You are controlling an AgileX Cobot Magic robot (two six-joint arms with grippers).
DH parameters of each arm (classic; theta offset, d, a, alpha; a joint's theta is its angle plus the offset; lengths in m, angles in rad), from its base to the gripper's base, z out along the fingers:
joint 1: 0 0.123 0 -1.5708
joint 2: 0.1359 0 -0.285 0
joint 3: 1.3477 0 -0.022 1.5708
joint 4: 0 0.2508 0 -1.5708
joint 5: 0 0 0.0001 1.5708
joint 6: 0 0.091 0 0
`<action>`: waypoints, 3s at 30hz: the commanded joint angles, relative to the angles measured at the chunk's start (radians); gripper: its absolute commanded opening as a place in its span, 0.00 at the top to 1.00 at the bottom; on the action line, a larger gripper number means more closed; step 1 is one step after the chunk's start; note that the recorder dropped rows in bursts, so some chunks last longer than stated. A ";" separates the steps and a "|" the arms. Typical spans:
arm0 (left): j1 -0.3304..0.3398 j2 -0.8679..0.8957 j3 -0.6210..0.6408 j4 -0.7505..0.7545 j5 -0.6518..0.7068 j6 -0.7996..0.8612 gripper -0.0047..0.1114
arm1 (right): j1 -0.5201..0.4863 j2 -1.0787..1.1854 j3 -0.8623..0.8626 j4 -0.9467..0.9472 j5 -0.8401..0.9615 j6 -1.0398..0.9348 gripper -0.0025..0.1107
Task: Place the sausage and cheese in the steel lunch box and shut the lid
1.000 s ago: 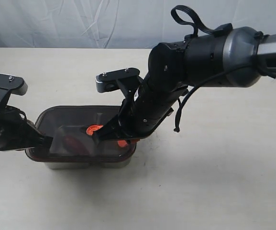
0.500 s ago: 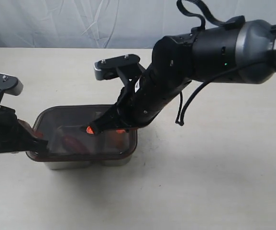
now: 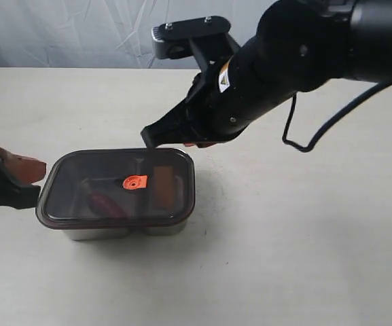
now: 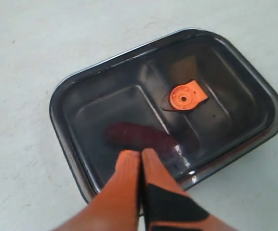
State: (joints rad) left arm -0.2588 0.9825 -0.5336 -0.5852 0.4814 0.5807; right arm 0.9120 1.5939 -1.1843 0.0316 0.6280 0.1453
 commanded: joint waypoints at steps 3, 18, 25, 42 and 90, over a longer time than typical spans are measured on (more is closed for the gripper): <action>-0.003 -0.225 0.005 0.003 0.138 0.003 0.96 | 0.007 -0.138 0.014 -0.186 0.123 0.173 0.99; -0.003 -0.755 0.007 0.110 0.408 -0.182 0.96 | 0.007 -0.540 0.457 -0.347 0.209 0.394 0.99; -0.003 -0.924 0.007 0.089 0.480 -0.204 0.96 | 0.007 -0.550 0.625 -0.272 0.209 0.410 0.99; 0.004 -0.962 0.017 0.138 0.352 -0.146 0.96 | 0.007 -0.550 0.625 -0.265 -0.069 0.408 0.99; 0.249 -0.982 0.534 -0.153 -0.169 -0.105 0.96 | -0.670 -1.594 1.152 -0.201 -0.459 0.408 0.99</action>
State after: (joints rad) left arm -0.0117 0.0052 -0.0043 -0.7407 0.3118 0.4717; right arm 0.2947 0.0244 -0.0953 -0.2041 0.2006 0.5562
